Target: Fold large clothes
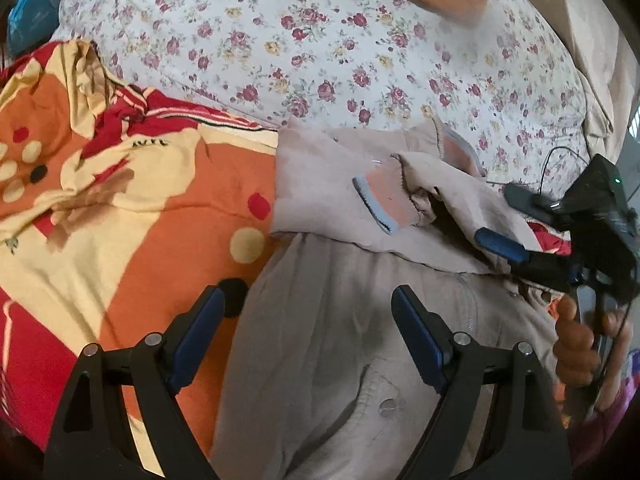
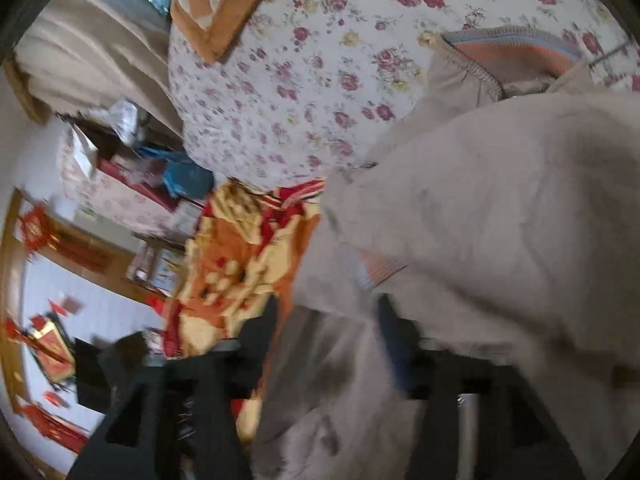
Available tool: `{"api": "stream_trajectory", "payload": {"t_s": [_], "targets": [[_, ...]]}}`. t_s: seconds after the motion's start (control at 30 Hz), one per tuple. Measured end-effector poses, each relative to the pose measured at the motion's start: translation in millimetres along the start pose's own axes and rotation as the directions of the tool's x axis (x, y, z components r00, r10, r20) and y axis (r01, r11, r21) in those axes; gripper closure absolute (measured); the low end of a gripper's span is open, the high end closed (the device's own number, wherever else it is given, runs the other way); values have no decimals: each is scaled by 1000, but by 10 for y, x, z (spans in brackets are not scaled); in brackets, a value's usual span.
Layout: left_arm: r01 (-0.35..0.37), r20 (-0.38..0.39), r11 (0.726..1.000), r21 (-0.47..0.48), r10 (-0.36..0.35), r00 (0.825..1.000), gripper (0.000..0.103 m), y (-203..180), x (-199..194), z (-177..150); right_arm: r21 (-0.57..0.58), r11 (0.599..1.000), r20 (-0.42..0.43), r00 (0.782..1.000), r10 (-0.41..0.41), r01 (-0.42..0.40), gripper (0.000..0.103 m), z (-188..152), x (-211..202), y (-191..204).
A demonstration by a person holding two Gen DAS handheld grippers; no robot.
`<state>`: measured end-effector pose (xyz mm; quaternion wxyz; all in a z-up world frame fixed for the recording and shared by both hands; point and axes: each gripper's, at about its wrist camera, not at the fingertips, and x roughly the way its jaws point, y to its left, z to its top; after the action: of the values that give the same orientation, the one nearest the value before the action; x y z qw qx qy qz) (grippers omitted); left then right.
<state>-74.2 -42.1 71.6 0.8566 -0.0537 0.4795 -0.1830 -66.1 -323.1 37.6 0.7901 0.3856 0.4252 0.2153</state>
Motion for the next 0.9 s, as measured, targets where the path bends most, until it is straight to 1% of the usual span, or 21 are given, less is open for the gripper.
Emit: {"api": "stream_trajectory", "payload": {"t_s": [0.03,0.07,0.1,0.13,0.2,0.3,0.33,0.37,0.4,0.43,0.47,0.5,0.53,0.57,0.6,0.67,0.73,0.77,0.8,0.87,0.9], "targets": [[1,-3,1000,2,-1,1000,17,-3,5,-8,-11,1000,-2,1000,-22,22,23,7,47,52],[-2,-6,1000,11,2,1000,17,-6,7,-21,-68,991,-9,993,-115,114,24,23,105,178],[-5,-7,1000,18,6,1000,17,-9,2,-33,-149,963,-9,974,-227,223,24,98,227,338],[-14,-6,1000,25,14,1000,17,11,-7,-50,-239,917,1,945,-328,319,24,113,294,491],[-20,-11,999,25,20,1000,17,57,-15,-66,-437,760,76,862,-501,480,24,142,452,802],[-32,-19,1000,0,32,999,17,181,-5,-80,-616,487,226,732,-643,619,25,177,721,1009],[-38,-27,999,-15,37,999,17,227,14,-79,-646,440,229,709,-667,623,25,210,829,982],[-38,-34,999,-22,37,999,17,243,30,-81,-669,414,211,692,-690,617,28,249,943,911],[-33,-45,999,-30,32,998,17,260,46,-82,-678,404,181,672,-718,614,42,301,1064,798],[-24,-54,999,-38,22,998,17,274,53,-83,-676,415,154,668,-728,609,63,339,1105,720],[-17,-55,999,-40,15,998,17,280,46,-86,-660,442,126,670,-731,607,98,390,1087,659],[-14,-50,999,-34,13,999,17,279,28,-83,-633,477,125,688,-714,610,99,450,1022,650],[-16,-42,1000,-27,15,999,17,279,13,-79,-598,526,135,723,-677,605,99,513,903,690],[-21,-30,1000,-20,20,999,17,282,-9,-67,-540,600,168,774,-610,590,99,592,704,748],[-26,-15,999,-22,26,1000,17,294,-26,-51,-476,667,206,810,-549,573,99,649,505,785],[-23,3,999,-49,23,1000,17,334,-37,-17,-345,784,295,852,-432,517,99,687,154,803],[-8,2,996,-88,8,1000,17,350,-20,18,-377,788,271,872,-409,487,92,572,229,782],[0,-1,996,-94,0,1000,17,347,-11,35,-408,782,213,881,-421,472,83,489,367,733],[8,-2,996,-93,-8,1000,17,326,-7,45,-433,785,84,887,-454,443,71,370,598,608],[9,-3,997,-74,-9,1000,17,264,-2,77,-434,809,-101,871,-481,396,70,180,817,424],[7,-3,998,-59,-7,1000,17,230,-3,98,-435,819,-132,873,-470,375,71,65,795,379]]}}
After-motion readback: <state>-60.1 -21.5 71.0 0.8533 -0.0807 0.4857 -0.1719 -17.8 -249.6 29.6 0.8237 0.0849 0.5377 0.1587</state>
